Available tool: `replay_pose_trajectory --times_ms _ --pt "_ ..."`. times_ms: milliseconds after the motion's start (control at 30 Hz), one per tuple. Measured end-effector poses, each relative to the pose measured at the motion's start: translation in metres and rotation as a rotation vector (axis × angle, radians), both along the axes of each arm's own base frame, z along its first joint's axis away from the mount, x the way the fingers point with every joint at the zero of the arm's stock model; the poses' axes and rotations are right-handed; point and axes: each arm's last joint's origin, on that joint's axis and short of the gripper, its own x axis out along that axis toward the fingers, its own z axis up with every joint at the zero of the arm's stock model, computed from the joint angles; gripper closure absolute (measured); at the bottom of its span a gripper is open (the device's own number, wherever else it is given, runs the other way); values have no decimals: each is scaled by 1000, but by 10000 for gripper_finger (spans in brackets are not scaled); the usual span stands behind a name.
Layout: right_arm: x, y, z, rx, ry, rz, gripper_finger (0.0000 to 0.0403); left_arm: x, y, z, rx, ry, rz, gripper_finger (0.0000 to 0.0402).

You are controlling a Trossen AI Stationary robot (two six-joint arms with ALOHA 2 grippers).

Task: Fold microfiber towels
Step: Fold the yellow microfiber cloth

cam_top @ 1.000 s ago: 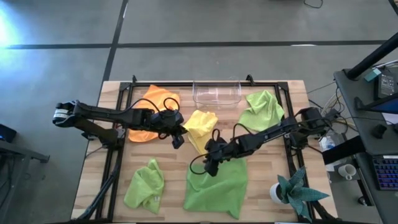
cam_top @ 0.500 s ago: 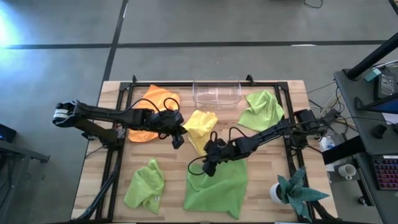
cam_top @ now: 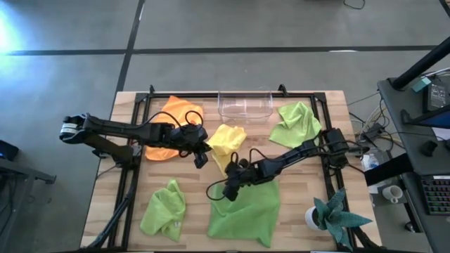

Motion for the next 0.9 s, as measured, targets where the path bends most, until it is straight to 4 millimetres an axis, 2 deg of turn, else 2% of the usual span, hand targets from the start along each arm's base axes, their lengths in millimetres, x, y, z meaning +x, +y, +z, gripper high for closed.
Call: replay_pose_trajectory --times_ms 200,267,633,900 --pt "-4 2 8 -21 53 10 375 0 0 -1 -5 6 -6 402" --pt "-8 1 13 -25 62 12 389 -1 0 -1 -9 11 -10 402" --pt "-28 -4 65 -8 36 18 394 -4 -3 -3 27 66 -163 402" --pt "-54 -11 115 33 -27 -10 394 -9 -7 0 26 118 -340 402"
